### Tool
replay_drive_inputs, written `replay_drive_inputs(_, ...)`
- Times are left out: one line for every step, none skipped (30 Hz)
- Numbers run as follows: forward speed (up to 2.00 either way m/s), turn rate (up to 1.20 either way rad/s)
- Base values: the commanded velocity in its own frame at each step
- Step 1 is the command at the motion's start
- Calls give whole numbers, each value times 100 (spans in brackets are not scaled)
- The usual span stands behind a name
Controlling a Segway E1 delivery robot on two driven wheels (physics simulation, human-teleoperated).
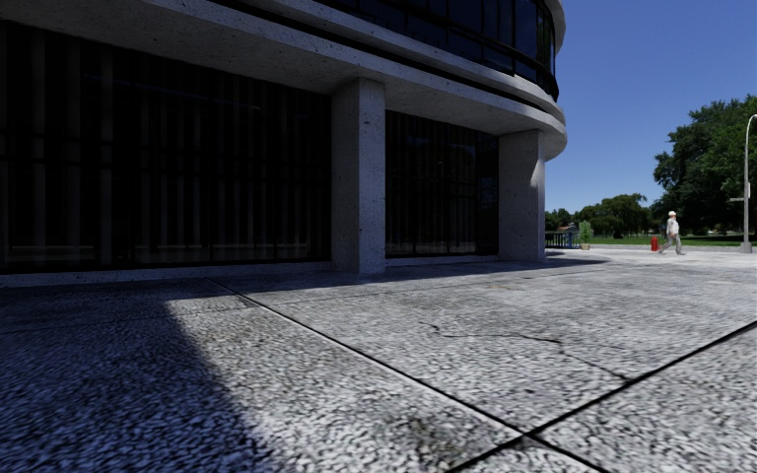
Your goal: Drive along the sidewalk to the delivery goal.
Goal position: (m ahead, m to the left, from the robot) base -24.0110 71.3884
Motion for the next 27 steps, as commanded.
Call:
replay_drive_inputs(0, 0)
replay_drive_inputs(0, 0)
replay_drive_inputs(0, 0)
replay_drive_inputs(0, 0)
replay_drive_inputs(0, 0)
replay_drive_inputs(0, 0)
replay_drive_inputs(0, 0)
replay_drive_inputs(0, 0)
replay_drive_inputs(0, 0)
replay_drive_inputs(0, 0)
replay_drive_inputs(0, 0)
replay_drive_inputs(0, 0)
replay_drive_inputs(0, 0)
replay_drive_inputs(0, 0)
replay_drive_inputs(0, 0)
replay_drive_inputs(0, 0)
replay_drive_inputs(0, 0)
replay_drive_inputs(0, 0)
replay_drive_inputs(0, 0)
replay_drive_inputs(0, 0)
replay_drive_inputs(0, 0)
replay_drive_inputs(0, 0)
replay_drive_inputs(0, 0)
replay_drive_inputs(0, 0)
replay_drive_inputs(0, 0)
replay_drive_inputs(0, 0)
replay_drive_inputs(0, 0)
